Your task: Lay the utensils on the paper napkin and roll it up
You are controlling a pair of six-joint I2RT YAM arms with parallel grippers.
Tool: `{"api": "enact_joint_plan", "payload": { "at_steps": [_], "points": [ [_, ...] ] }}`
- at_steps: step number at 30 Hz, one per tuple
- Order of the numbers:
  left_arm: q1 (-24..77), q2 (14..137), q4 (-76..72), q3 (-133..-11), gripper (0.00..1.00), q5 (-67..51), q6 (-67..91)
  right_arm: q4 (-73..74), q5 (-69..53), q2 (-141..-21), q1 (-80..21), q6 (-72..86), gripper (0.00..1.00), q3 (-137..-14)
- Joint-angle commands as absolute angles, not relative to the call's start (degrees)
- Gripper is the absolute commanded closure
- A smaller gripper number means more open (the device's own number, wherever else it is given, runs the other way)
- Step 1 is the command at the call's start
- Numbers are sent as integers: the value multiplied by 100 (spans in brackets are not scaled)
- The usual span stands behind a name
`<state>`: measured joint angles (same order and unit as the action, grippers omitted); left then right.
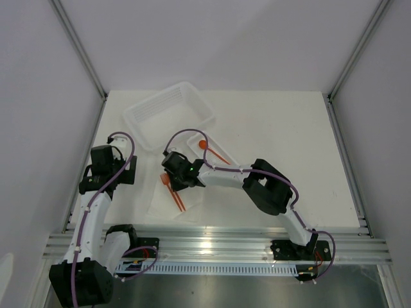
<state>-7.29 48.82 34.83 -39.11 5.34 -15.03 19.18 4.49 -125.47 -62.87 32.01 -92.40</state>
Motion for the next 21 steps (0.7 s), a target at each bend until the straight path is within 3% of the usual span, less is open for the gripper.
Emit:
{"api": "enact_joint_plan", "payload": {
  "at_steps": [1,7,13,21],
  "points": [
    [-791,4852,3401,-3929,1,448,-1406,2048,492,-12182,-6284,3015,77,-9544],
    [-791,4843,3410,-3946,1,448,-1406,2171,414,-11673,-6179,2620,76,-9782],
    [-791,4887,3515,-4007,1,396,-1520,2021,-244,-10645,-5161,1496,71,-9387],
    [-791,4983,3349,-3867,0,711,-1643,2865,89,-11205,-3938,203,76,-9536]
  ]
}}
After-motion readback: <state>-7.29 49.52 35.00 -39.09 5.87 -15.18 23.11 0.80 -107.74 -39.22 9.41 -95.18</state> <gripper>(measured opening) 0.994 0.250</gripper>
